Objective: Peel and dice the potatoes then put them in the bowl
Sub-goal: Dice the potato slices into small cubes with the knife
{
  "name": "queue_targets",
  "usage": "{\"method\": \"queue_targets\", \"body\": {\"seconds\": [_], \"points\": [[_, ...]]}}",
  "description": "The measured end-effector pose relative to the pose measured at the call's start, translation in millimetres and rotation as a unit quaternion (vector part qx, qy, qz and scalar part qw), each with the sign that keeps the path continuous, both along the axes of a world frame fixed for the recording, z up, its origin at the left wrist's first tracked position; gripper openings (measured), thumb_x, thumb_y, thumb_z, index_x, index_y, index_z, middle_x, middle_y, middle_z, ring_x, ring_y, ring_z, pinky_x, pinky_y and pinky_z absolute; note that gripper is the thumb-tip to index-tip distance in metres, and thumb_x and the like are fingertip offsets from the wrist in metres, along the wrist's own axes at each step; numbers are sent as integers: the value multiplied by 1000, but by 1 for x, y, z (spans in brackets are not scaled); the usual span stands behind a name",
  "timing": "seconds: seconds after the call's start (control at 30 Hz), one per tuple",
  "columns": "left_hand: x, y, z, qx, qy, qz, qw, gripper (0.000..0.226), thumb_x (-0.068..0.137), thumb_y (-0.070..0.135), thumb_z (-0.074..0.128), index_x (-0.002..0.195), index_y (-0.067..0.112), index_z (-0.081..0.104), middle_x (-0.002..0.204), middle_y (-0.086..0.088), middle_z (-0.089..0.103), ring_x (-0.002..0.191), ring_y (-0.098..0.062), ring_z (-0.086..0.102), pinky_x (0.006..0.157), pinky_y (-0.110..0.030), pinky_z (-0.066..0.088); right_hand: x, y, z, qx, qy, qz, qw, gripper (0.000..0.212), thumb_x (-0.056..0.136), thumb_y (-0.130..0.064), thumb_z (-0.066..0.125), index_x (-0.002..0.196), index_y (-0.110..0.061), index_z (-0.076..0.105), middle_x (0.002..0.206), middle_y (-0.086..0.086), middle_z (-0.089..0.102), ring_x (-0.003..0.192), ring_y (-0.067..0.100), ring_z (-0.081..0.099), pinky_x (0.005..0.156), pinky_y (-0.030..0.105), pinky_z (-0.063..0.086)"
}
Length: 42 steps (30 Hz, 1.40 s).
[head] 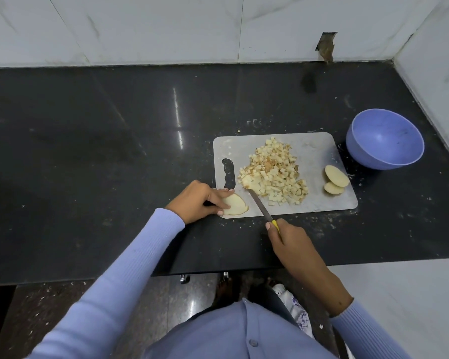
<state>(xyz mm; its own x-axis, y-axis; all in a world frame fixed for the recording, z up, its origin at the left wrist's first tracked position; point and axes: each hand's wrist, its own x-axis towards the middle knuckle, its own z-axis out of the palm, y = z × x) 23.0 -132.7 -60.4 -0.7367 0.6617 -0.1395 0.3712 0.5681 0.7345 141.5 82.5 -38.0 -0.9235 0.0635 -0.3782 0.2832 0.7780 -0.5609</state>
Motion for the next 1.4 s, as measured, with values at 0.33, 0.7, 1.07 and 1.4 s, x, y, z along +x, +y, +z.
{"method": "queue_targets", "body": {"seconds": [0.33,0.7,1.07,1.4], "points": [[31,14,-20,72,65,120,988,23,80,0,72,101,10,74,126,-1,58,120,-2,49,106,-16,35,3,3,-1,27,-7,0,1000,36,102,-34,34,68,-23,33,63,-1,47,56,12,44,49,26,28],[52,38,-20,57,98,214,970,26,72,17,82,97,12,75,125,-6,60,120,-14,55,104,-31,43,-5,-11,1,49,8,33,998,33,102,-36,32,74,-19,38,65,0,48,59,16,47,51,30,29],[58,49,-23,56,102,273,955,18,75,10,79,93,10,76,118,-7,64,117,-15,58,100,-35,47,-8,-26,-4,153,-24,58,986,33,104,-33,23,107,-8,45,98,12,62,90,30,60,63,31,33],[63,53,-26,64,128,292,946,17,73,8,80,90,9,76,114,-6,66,114,-15,59,101,-18,39,30,-8,-2,182,-60,55,980,23,103,-36,20,92,-18,30,94,6,64,87,27,63,62,31,34]]}}
